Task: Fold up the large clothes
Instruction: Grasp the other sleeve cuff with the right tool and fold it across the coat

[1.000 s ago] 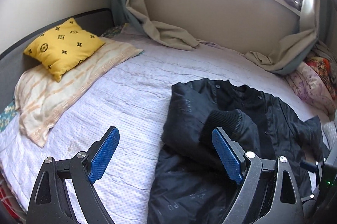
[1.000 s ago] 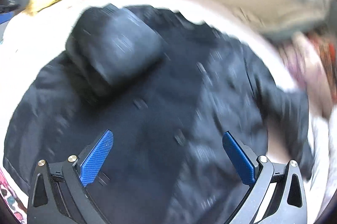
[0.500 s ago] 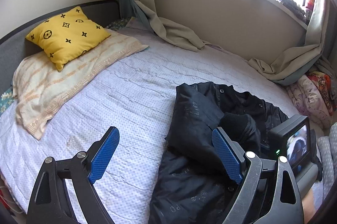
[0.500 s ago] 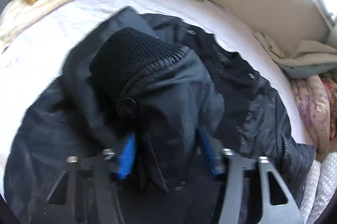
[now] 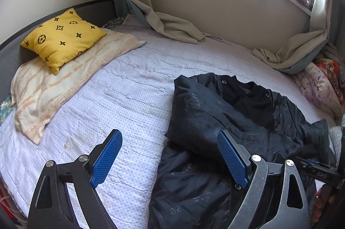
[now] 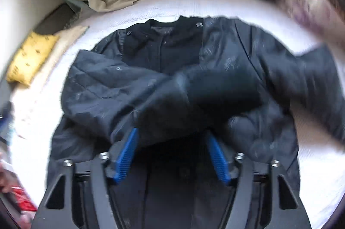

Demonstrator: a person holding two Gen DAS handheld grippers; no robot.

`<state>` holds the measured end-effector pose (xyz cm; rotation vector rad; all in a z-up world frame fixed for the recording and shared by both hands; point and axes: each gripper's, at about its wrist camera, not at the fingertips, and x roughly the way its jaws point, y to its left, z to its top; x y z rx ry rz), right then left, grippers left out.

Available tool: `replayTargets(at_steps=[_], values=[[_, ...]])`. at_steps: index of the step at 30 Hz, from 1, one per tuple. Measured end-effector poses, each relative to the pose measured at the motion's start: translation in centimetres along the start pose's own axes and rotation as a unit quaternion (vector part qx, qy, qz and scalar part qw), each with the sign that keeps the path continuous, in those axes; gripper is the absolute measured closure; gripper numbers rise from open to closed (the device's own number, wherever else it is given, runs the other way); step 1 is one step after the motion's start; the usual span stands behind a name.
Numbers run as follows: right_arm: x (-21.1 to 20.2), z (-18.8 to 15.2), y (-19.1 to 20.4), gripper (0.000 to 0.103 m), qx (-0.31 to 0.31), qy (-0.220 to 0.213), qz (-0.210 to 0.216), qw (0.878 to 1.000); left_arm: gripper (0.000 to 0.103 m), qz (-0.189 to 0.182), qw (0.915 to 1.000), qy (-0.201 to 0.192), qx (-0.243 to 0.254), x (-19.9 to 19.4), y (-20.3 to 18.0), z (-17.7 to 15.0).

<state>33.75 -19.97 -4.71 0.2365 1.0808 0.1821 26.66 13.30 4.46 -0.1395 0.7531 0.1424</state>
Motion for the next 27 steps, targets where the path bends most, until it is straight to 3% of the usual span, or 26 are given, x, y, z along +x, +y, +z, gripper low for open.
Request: replayTargets(at_steps=[6, 10, 14, 19, 22, 24, 27], values=[[-2.2, -0.7, -5.2, 0.026, 0.110, 0.005, 0.105, 0.988, 0.011, 0.002, 0.9995, 0.006, 0.031, 1.3, -2.0, 1.6], [-1.1, 0.6, -7.5, 0.026, 0.138, 0.008, 0.115, 0.984, 0.011, 0.022, 0.9956, 0.003, 0.091, 3.6, -4.4, 3.6], [1.9, 1.3, -9.0, 0.026, 0.177, 0.042, 0.129, 0.975, 0.011, 0.003, 0.9962, 0.038, 0.078, 6.9, -4.2, 3.2], [5.7, 2.0, -9.4, 0.027, 0.186, 0.084, 0.151, 0.967, 0.011, 0.037, 0.9934, 0.055, 0.094, 9.3, -3.9, 2.6], [7.4, 2.2, -9.2, 0.045, 0.176, 0.100, 0.147, 0.968, 0.011, 0.039, 0.9941, 0.062, 0.080, 10.0, -3.2, 2.6], [8.1, 2.8, -8.5, 0.062, 0.146, 0.100, 0.140, 0.974, 0.011, 0.044, 0.9937, 0.062, 0.083, 10.4, -3.1, 2.5], [8.5, 4.2, -7.3, 0.071, 0.096, 0.073, 0.106, 0.987, 0.011, 0.057, 0.9917, 0.060, 0.099, 11.2, -3.6, 2.1]])
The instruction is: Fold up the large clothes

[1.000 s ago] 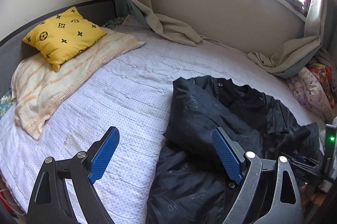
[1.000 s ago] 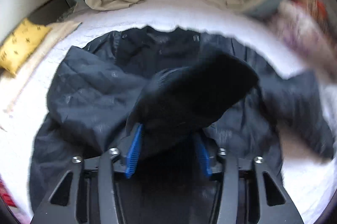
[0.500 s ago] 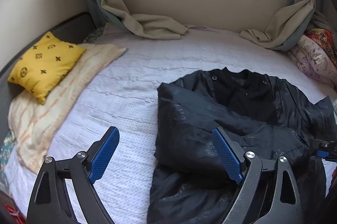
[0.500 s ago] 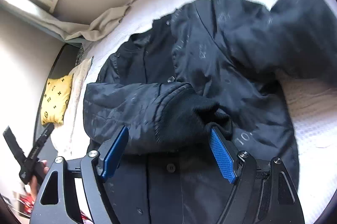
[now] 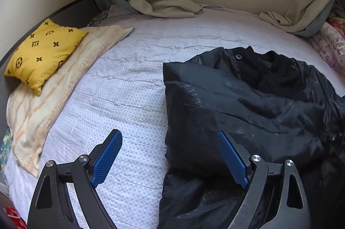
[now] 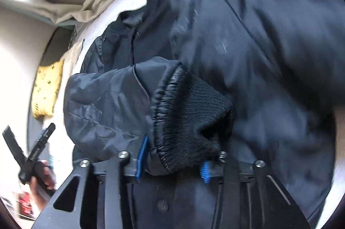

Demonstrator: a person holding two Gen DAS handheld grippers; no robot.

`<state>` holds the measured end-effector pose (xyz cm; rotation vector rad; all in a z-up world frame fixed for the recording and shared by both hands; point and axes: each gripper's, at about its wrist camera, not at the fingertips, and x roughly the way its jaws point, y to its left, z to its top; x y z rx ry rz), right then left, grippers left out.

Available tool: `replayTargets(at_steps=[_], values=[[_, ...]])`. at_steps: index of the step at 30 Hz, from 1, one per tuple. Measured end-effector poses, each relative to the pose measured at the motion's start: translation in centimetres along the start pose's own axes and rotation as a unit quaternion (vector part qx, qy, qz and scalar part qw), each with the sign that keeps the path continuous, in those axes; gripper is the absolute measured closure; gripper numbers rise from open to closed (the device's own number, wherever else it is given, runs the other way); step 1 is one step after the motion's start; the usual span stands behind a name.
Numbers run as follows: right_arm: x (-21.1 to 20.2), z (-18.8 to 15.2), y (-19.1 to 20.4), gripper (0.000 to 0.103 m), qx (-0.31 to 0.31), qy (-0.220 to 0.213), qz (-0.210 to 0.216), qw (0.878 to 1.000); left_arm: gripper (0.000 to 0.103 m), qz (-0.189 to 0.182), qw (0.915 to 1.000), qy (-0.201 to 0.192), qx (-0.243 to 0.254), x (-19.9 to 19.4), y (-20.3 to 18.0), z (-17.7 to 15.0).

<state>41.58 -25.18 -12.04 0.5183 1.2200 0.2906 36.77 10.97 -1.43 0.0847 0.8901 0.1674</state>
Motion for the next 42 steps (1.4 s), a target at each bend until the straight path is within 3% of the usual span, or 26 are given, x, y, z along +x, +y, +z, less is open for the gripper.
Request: replayTargets(at_steps=[4, 10, 13, 17, 19, 23, 25, 27, 29, 33, 42], values=[[-0.4, 1.2, 2.8, 0.075, -0.102, -0.062, -0.098, 0.988, 0.011, 0.015, 0.9999, 0.002, 0.008, 1.0, -0.5, -0.1], [-0.9, 1.9, 4.0, 0.075, -0.166, -0.126, -0.177, 0.962, 0.011, 0.029, 0.9995, 0.000, 0.015, 2.0, -0.8, -0.1], [0.2, 2.5, 2.7, 0.071, -0.157, -0.115, -0.171, 0.966, 0.011, 0.036, 0.9988, 0.015, 0.030, 3.2, -1.7, -0.6], [0.6, 2.7, 2.0, 0.048, -0.119, -0.088, -0.144, 0.979, 0.012, 0.044, 0.9984, 0.019, 0.029, 3.7, -1.8, -0.9], [-0.8, 2.7, 1.7, 0.045, -0.090, -0.077, -0.119, 0.986, 0.013, 0.035, 0.9992, 0.008, 0.020, 2.8, -1.6, -0.6], [-5.0, 2.6, 3.4, 0.046, -0.097, -0.132, -0.136, 0.977, 0.013, 0.016, 0.9984, -0.051, 0.016, -0.1, -1.9, 0.3], [-6.1, 2.6, 4.8, 0.051, -0.123, -0.163, -0.149, 0.967, 0.013, -0.010, 0.9975, -0.068, 0.016, -0.7, -2.3, 0.6], [-5.9, 2.5, 6.0, 0.079, -0.146, -0.170, -0.134, 0.965, 0.019, -0.038, 0.9977, -0.054, 0.012, 0.1, -2.7, 0.9], [-4.4, 2.4, 6.6, 0.091, -0.158, -0.146, -0.120, 0.969, 0.029, -0.062, 0.9979, -0.014, 0.002, 2.1, -2.8, 0.8], [-1.2, 1.6, 5.6, 0.092, -0.166, -0.110, -0.155, 0.968, 0.031, -0.068, 0.9967, 0.045, 0.003, 5.5, -3.3, -0.4], [2.1, 1.0, 1.7, 0.092, -0.130, -0.076, -0.157, 0.976, 0.026, -0.044, 0.9973, 0.054, 0.024, 7.4, -4.2, -2.1]])
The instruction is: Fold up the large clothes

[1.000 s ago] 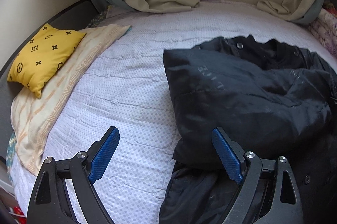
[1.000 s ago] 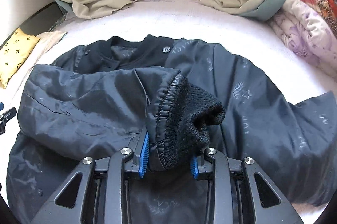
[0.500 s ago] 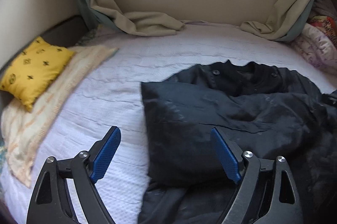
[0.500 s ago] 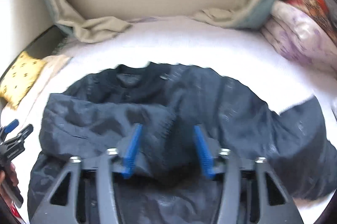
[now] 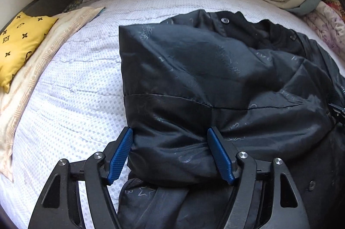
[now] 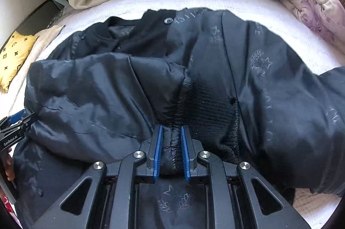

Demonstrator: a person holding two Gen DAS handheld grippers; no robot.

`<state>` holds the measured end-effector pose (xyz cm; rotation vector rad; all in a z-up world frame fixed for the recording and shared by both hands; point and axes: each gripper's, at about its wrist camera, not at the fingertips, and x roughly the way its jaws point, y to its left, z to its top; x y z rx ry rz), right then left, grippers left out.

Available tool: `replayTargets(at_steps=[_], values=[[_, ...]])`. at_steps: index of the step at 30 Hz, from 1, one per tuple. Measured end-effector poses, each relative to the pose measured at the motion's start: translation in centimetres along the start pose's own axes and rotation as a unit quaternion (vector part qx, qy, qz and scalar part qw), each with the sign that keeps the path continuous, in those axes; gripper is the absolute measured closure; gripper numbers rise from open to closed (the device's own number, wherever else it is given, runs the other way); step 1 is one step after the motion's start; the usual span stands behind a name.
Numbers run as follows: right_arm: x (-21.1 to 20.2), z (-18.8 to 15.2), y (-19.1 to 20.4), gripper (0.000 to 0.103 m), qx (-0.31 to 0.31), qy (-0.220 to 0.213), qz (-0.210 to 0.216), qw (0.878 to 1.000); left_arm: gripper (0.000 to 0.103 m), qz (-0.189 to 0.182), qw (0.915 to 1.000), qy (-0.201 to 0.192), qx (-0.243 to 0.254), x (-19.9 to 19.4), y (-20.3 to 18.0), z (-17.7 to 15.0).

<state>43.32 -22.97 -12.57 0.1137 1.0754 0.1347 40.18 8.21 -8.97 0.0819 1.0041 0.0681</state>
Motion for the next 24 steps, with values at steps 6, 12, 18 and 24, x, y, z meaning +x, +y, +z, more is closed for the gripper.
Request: replayTargets(at_steps=[6, 12, 18, 24], values=[[0.7, -0.6, -0.1, 0.092, -0.013, -0.011, 0.000, 1.000, 0.023, -0.017, 0.9995, 0.001, -0.026, 1.0, 0.8, -0.6], [0.9, -0.8, -0.2, 0.092, -0.011, -0.022, 0.003, 1.000, 0.021, -0.018, 0.9993, -0.005, -0.032, 1.2, 1.0, -1.1], [0.8, -0.8, -0.6, 0.091, 0.009, -0.021, 0.015, 1.000, 0.019, -0.013, 0.9993, -0.007, -0.033, 1.4, 0.9, -1.1], [-0.8, 0.0, -1.6, 0.075, 0.052, -0.005, 0.054, 0.997, 0.017, -0.028, 0.9982, 0.009, -0.052, 1.2, 1.7, -0.7]])
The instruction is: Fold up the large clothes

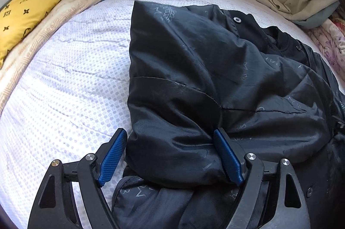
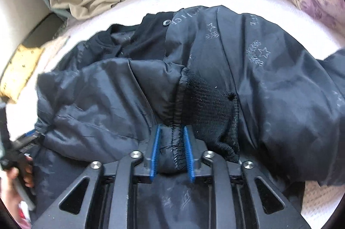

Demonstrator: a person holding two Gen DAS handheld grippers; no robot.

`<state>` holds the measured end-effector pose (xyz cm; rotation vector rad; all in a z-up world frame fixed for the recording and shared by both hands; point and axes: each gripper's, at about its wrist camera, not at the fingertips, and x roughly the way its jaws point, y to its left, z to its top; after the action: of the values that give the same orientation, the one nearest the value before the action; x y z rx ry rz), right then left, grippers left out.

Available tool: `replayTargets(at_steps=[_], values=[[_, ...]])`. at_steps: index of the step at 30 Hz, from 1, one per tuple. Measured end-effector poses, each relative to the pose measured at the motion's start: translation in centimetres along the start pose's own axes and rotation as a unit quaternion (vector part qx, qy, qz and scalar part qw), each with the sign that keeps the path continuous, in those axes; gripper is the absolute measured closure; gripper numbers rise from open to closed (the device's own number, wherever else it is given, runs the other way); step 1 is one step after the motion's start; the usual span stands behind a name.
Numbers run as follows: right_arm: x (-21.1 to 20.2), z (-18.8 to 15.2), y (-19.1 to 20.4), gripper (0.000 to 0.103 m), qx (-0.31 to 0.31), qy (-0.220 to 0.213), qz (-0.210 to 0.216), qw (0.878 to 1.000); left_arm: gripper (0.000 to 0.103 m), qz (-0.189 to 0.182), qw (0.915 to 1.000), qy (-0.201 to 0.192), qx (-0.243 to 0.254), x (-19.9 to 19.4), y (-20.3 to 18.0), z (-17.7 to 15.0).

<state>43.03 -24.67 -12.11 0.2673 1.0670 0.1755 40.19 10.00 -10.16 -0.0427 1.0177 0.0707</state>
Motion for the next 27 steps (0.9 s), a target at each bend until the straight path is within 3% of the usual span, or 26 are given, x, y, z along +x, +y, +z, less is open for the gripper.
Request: replayTargets(at_steps=[3, 5, 9, 15, 22, 27], values=[[-2.4, 0.6, -0.8, 0.061, 0.029, -0.006, 0.023, 0.999, 0.018, 0.019, 0.9995, -0.007, 0.025, -1.1, -0.7, 0.2], [-3.8, 0.8, -1.3, 0.059, 0.037, -0.014, 0.022, 0.999, 0.018, 0.024, 0.9991, -0.011, 0.033, -2.1, -1.1, 0.3], [-6.2, 0.6, -3.1, 0.058, 0.062, -0.019, 0.011, 0.998, 0.018, 0.013, 0.9992, -0.014, 0.036, -3.8, -1.6, 0.3], [-8.2, -0.8, -5.0, 0.058, 0.077, 0.008, -0.004, 0.997, 0.018, 0.008, 0.9988, -0.016, 0.045, -6.2, -1.3, -0.9], [-10.1, -4.1, -7.3, 0.057, 0.071, 0.021, -0.050, 0.996, 0.019, 0.018, 0.9987, 0.015, 0.045, -6.9, 0.6, -3.1], [-11.2, -6.4, -9.2, 0.056, 0.090, 0.027, -0.052, 0.994, 0.019, 0.021, 0.9988, 0.014, 0.041, -8.5, 2.0, -4.6]])
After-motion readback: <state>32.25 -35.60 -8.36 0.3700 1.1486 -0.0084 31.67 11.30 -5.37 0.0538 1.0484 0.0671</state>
